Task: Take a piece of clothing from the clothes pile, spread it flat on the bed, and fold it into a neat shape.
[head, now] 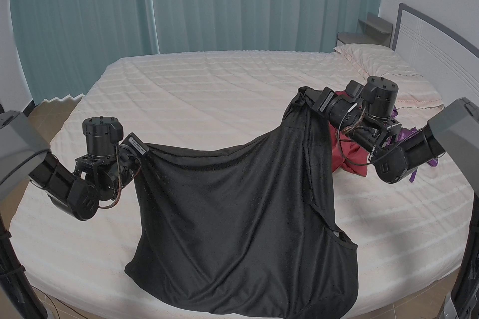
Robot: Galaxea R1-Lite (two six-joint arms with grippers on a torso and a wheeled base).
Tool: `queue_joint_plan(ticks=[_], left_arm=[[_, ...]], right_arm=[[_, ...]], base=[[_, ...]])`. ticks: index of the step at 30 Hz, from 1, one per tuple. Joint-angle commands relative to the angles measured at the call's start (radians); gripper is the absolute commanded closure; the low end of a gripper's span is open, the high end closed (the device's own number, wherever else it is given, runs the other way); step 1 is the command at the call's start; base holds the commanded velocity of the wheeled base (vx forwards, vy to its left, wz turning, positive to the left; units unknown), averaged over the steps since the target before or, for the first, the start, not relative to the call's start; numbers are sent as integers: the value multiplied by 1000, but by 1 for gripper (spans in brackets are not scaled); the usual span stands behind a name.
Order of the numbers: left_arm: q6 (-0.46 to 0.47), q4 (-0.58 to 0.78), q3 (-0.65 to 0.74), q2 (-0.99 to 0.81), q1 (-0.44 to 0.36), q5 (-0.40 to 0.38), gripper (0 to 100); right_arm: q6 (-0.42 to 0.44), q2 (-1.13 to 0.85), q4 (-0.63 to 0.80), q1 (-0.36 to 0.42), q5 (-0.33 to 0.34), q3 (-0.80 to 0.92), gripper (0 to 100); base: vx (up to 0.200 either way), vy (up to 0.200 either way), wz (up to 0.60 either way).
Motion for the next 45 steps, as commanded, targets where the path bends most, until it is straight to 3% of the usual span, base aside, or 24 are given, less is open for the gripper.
queue_joint_plan(ticks=[1,2,3,4,11,15,22,27,30,31,32,34,39,45], left_arm=[[-5,1,-68,114,22,1,100],[-7,1,-82,128,27,2,100],[-7,1,-97,142,36,2,100],[-5,6,-117,157,50,2,0],[-4,40,-205,268,91,1,0],[1,47,-217,291,122,1,0],[2,47,-165,248,135,-1,0],[-7,36,7,117,128,-100,0],[-10,36,116,50,105,-162,0],[-10,36,116,50,105,-162,0],[-13,33,179,18,88,-183,0],[-21,33,228,-2,76,-205,0],[-88,33,317,-48,27,-291,0],[-125,33,334,-39,-15,-310,0]], right_arm=[[-1,106,6,0,-12,-46,100],[-1,117,11,-1,-14,-58,0],[-1,131,23,-3,-14,-78,0],[-1,145,43,-9,-12,-102,0],[0,271,130,-26,-34,-221,0],[-29,312,215,-67,-106,-259,0],[-63,246,302,-135,-112,-156,0],[-135,149,291,-164,-54,100,0],[-198,97,290,-181,35,275,0],[-198,97,290,-181,35,275,0],[-262,76,276,-190,95,378,0],[-325,76,253,-207,124,441,0],[-482,117,189,-227,172,531,0],[-580,134,172,-193,209,563,0]], base=[[0,0,0],[0,0,0],[0,0,0],[0,0,0],[0,0,0],[0,0,0],[0,0,0],[0,0,0],[0,0,0],[0,0,0],[0,0,0],[0,0,0],[0,0,0],[0,0,0]])
